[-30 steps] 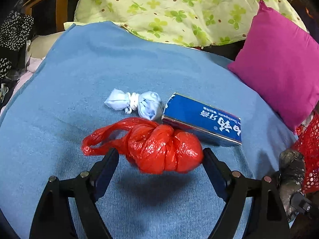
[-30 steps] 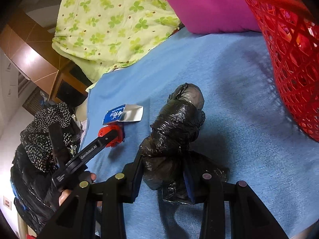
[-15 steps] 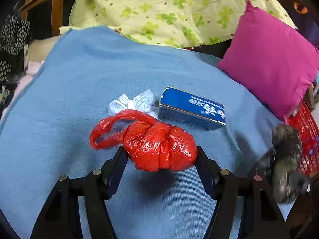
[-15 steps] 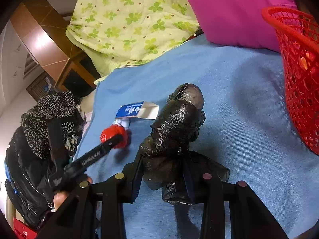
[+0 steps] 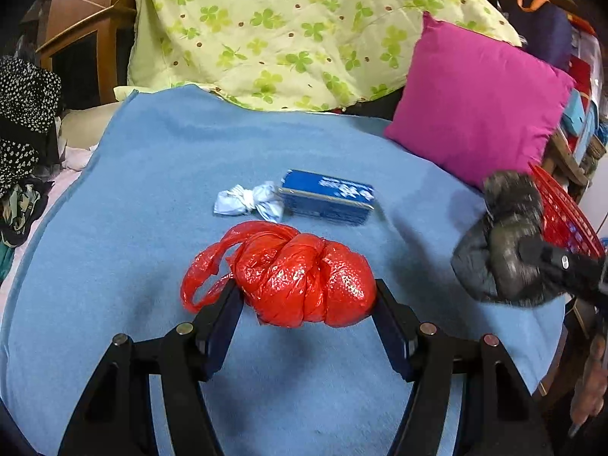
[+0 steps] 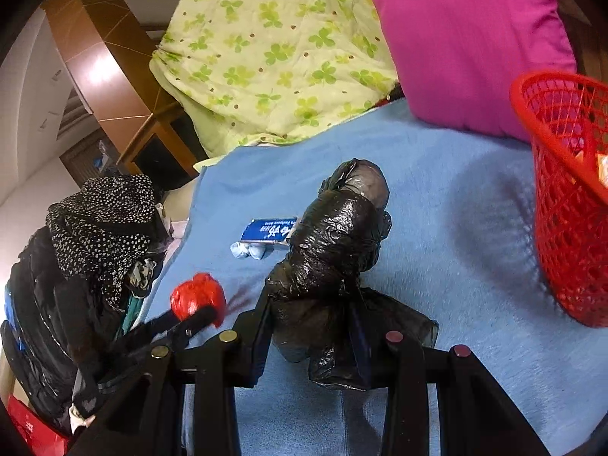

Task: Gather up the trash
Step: 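Grasp the red plastic bag with the left tool while the right tool holds the black bag, then carry the red bag and black bag over the red basket and open both tools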

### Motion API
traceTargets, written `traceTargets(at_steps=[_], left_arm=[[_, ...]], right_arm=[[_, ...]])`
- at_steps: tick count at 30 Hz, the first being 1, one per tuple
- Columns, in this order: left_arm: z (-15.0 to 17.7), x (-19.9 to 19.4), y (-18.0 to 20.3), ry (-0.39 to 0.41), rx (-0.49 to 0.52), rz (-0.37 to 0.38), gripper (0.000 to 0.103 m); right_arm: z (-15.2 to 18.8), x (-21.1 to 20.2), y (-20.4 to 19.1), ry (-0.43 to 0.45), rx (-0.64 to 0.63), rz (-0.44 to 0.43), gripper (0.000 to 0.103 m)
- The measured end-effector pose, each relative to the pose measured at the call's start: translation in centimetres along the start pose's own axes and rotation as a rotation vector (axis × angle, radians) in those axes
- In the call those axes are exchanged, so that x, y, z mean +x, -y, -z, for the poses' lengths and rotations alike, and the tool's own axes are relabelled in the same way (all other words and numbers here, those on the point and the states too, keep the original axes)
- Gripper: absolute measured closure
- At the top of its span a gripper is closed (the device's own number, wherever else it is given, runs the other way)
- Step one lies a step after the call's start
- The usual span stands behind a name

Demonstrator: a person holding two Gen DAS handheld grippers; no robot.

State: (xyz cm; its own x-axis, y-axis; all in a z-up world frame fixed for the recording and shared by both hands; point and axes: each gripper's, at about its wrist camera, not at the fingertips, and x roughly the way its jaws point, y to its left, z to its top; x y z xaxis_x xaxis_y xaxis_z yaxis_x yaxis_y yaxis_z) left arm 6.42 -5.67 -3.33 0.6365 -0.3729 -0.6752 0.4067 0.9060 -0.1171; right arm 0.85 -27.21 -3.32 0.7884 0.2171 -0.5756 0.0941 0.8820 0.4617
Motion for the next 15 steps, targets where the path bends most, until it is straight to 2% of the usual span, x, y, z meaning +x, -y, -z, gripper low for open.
traceTargets(at_steps=[6, 8, 10, 13, 15], left_arm=[[1.0, -1.7, 2.6, 0.043, 0.062, -0.033, 0.034], [1.0, -2.0, 3.4, 0.049, 0.084, -0.064, 0.034], [0.9, -2.1, 4.2, 0.044, 0.096, -0.096, 0.034], [0.8, -2.2, 4.8, 0.032, 0.081, -0.106, 0.034], [0.5, -2.2, 5.3, 0.028, 0.09, -0.144, 0.034]], right_arm=[[-0.3, -1.1, 0.0, 0.025, -0.018, -0.005, 0.064], [-0.4, -1.4, 0.1, 0.032, -0.022, -0.01, 0.064], [-0.5, -1.8, 0.3, 0.041, -0.028, -0.004, 0.064], [-0.7, -2.3, 0.7, 0.052, -0.025, -0.004, 0.064], [-0.8, -2.6, 1.0, 0.058, -0.018, -0.006, 0.064]])
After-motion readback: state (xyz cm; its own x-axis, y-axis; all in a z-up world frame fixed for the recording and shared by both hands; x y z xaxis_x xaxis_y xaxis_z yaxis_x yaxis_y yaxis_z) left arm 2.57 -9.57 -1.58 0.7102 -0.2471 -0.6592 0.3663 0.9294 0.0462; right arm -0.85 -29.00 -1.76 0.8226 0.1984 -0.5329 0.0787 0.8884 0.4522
